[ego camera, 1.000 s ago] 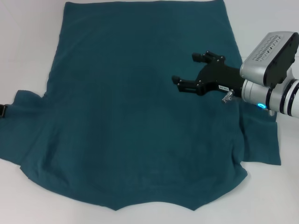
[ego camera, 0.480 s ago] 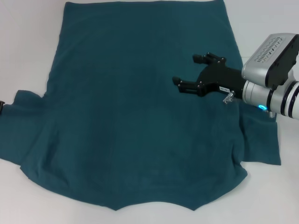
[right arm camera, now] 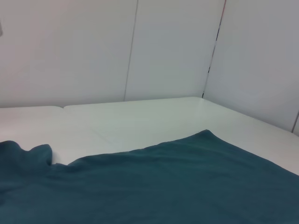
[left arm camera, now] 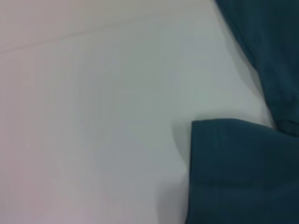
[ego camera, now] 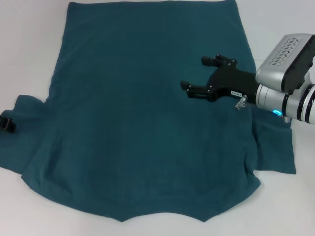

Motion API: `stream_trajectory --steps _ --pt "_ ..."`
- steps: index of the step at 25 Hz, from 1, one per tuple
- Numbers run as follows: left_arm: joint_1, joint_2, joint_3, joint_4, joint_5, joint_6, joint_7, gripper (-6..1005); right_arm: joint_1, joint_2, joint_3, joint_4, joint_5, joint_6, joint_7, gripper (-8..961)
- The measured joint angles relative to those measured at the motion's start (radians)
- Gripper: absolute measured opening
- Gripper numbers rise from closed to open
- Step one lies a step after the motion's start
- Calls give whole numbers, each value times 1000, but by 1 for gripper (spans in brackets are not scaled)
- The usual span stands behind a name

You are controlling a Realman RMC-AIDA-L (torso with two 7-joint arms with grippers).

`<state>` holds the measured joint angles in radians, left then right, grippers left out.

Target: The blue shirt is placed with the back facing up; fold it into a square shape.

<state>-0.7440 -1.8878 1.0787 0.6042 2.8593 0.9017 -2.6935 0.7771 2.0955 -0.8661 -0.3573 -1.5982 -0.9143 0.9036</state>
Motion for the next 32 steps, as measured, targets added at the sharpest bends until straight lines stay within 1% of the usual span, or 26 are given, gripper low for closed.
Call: stream_trajectory --steps 3,13,19,32 --pt "3 0 0 -3 0 -11 -1 490 -3 0 -1 0 0 -1 2 941" --pt "7 -2 0 -14 0 -49 8 728 -4 5 -1 0 0 -11 6 941" --pt "11 -1 0 -15 0 -61 8 895 -4 5 -1 -1 0 -13 15 941" --pt "13 -2 0 -37 0 -99 8 880 -6 4 -1 5 0 -13 17 941"
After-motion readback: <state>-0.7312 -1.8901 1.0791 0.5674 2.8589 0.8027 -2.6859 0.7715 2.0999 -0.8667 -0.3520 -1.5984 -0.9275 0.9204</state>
